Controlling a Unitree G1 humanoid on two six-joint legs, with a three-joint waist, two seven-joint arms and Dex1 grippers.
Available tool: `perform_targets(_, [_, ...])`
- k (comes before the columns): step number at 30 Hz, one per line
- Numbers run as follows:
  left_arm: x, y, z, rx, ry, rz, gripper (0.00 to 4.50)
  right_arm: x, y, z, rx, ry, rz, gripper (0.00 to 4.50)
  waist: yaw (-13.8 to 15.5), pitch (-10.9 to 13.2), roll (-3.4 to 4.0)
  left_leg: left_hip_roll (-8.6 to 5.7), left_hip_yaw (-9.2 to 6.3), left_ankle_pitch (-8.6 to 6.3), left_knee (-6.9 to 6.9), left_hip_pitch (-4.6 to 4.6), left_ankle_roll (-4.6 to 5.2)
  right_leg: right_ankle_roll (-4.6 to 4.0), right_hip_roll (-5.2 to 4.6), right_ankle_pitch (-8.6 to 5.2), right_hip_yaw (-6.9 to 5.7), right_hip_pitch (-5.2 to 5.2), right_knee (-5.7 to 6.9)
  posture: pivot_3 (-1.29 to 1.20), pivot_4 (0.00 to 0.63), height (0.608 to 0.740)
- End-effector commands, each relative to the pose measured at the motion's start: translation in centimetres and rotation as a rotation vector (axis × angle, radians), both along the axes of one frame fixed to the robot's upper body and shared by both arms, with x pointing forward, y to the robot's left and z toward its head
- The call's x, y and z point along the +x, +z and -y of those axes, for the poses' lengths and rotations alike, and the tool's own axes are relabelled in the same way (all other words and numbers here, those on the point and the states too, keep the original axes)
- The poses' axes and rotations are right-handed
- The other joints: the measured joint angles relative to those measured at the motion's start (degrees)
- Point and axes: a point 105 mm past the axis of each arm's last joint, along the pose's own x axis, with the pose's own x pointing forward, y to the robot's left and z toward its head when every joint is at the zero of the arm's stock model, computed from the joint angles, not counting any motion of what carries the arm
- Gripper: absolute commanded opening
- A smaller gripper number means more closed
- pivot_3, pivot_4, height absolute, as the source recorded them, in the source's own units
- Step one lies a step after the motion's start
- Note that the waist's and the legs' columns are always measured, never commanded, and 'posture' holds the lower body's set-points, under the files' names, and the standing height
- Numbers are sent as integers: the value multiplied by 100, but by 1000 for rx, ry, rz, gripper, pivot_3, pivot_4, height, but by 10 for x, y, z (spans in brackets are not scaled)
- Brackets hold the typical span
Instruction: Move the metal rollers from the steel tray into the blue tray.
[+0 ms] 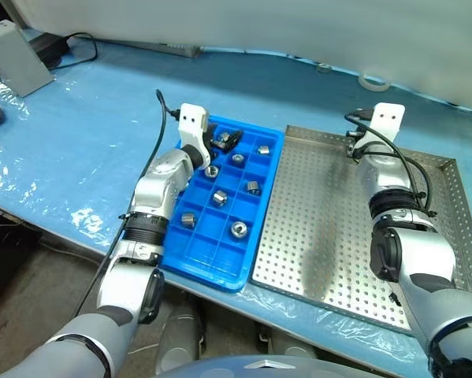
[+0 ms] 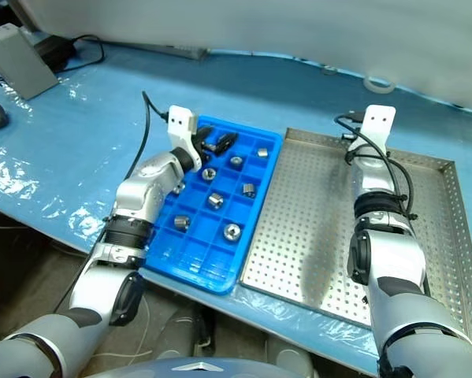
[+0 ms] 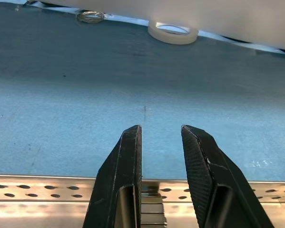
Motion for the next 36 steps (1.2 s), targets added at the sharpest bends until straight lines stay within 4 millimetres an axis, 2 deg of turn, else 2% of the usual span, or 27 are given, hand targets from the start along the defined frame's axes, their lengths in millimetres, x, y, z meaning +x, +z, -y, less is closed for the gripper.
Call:
perform_targets(1, [-4, 15, 1, -12, -6, 51, 4173, 0, 17, -4, 4, 29, 91, 1330, 6, 0, 0, 0, 1, -2, 4, 0, 7, 0, -2, 0, 0, 0, 5, -65, 150, 740])
perform_targets(6, [-4, 13, 2, -17, -6, 42, 4173, -4, 51, -18, -41, 148, 212, 1330, 17, 1, -1, -3, 4, -4, 12, 0, 30, -1, -11, 1, -1, -1, 18, -65, 150, 740])
perform_targets(10, [-7, 11, 4, -22, -11, 36, 4173, -14, 59, -22, -73, 213, 214, 1330, 49, 1, -2, -3, 4, -4, 13, 0, 33, -1, -13, 1, -2, -1, 17, -66, 150, 740])
perform_targets(13, [-7, 8, 3, -26, -6, 27, 4173, -23, 49, -23, -154, 249, 154, 1330, 90, 1, -2, -3, 4, -5, 13, -2, 35, -1, -13, 1, -4, 0, 13, -71, 150, 740])
perform_targets(17, [-8, 5, 5, -26, -10, 16, 4173, -30, 29, -4, -159, 180, 80, 1330, 152, 1, -2, -7, 8, -3, 13, -1, 37, -1, -21, 1, -5, 0, 15, -75, 150, 740])
perform_targets(24, [-7, 5, 7, -23, -17, 13, 4173, -33, 25, -3, -195, 150, 69, 1330, 148, 1, -2, -10, 14, 1, 12, 2, 40, -1, -26, 1, -2, 0, 16, -82, 150, 740])
perform_targets(27, [-8, 5, 8, -22, -21, 13, 4173, -34, 28, -6, -210, 169, 94, 1899, 149, 1, -2, -11, 14, 1, 11, 0, 41, -1, -26, 1, -2, 0, 14, -83, 150, 740])
perform_targets(32, [-8, 5, 8, -25, -25, 12, 4173, -36, 26, -5, -211, 165, 86, 3518, 148, 1, -2, -11, 15, 0, 11, 0, 41, -1, -27, 1, -2, 0, 12, -81, 150, 740])
perform_targets(35, [-9, 5, 9, -25, -26, 10, 4173, -34, 15, -7, -215, 171, 31, 4451, 147, 1, -2, -11, 15, 1, 11, 1, 41, -1, -27, 1, -2, 0, 13, -78, 150, 740])
perform_targets(36, [-9, 4, 9, -25, -26, 9, 4173, -33, 14, -9, -225, 176, 23, 4451, 146, 1, -2, -11, 15, 1, 11, 1, 42, -1, -27, 1, -2, 0, 13, -77, 150, 740])
